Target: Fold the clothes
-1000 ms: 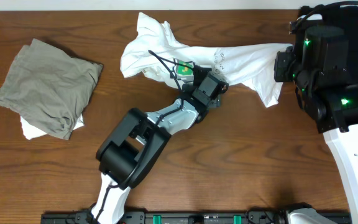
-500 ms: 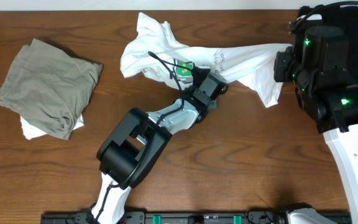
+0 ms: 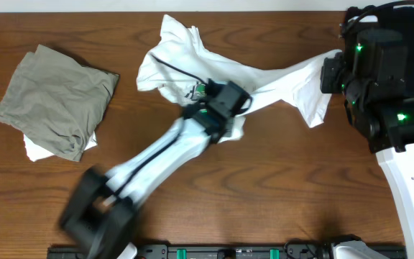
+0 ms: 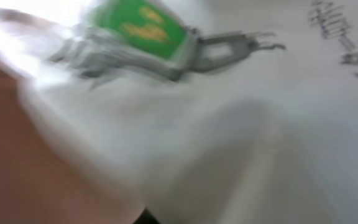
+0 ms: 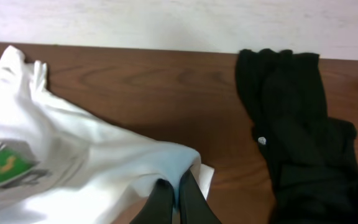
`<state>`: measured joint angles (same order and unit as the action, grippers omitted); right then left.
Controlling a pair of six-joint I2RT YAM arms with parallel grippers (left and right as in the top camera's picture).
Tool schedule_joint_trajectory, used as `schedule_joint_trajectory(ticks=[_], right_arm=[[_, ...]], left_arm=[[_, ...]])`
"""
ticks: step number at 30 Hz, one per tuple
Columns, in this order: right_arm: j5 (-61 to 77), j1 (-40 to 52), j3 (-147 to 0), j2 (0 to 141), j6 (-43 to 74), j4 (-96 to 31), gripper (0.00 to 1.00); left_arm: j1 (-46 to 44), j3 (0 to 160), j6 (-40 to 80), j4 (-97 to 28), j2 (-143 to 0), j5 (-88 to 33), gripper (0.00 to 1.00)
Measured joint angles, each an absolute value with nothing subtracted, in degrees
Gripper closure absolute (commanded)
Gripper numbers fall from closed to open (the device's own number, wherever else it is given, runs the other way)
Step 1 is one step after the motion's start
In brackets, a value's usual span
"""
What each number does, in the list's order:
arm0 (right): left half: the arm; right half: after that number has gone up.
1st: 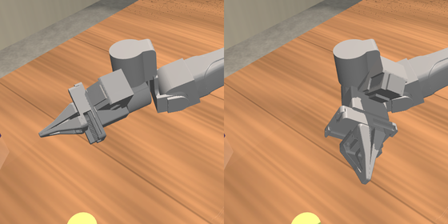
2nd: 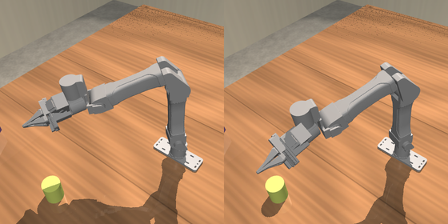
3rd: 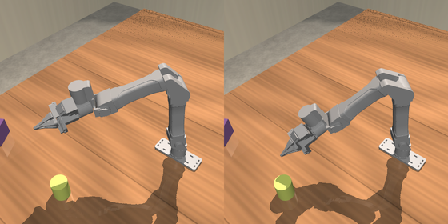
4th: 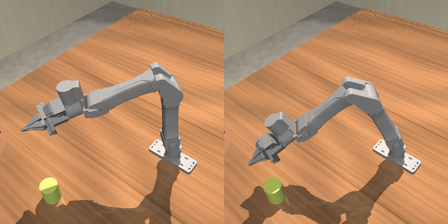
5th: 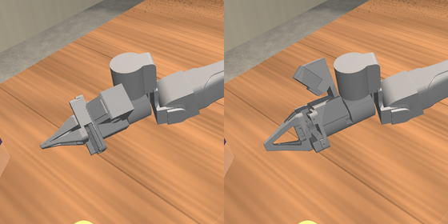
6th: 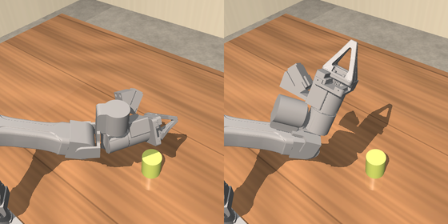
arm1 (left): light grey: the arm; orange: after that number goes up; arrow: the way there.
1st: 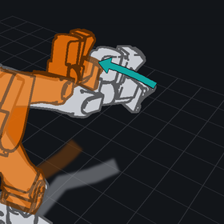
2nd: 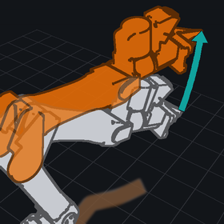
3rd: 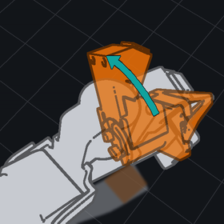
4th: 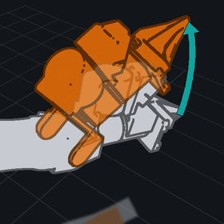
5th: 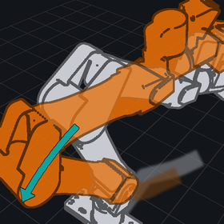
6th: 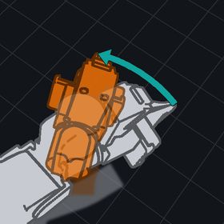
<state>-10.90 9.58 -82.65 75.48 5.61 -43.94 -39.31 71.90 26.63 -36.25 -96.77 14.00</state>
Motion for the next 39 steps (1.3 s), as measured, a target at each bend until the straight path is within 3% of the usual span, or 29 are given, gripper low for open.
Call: schedule_joint_trajectory(ticks=[5, 11, 21, 33, 39], right_arm=[[-11.0, 8.0, -82.7, 75.5, 5.8, -44.5, 0.99], [-10.1, 7.1, -82.7, 75.5, 6.4, -44.8, 0.99], [-10.2, 7.1, -82.7, 75.5, 6.9, -46.0, 0.99], [-13.2, 7.1, -82.7, 75.5, 7.0, -47.0, 0.99], [-15.3, 7.1, -82.7, 75.5, 7.0, -46.9, 0.99]], left_arm=[[-33.1, 71.9, 24.1, -40.8, -79.4, 17.5, 0.94], [-22.3, 72.0, 22.0, -34.1, -64.4, 16.4, 0.94], [-21.0, 72.0, 20.9, -36.5, -68.1, 10.6, 0.94], [-21.0, 71.9, 15.0, -53.8, -66.9, -1.3, 0.94], [-21.0, 71.9, 10.7, -45.7, -57.3, -2.0, 0.94]])
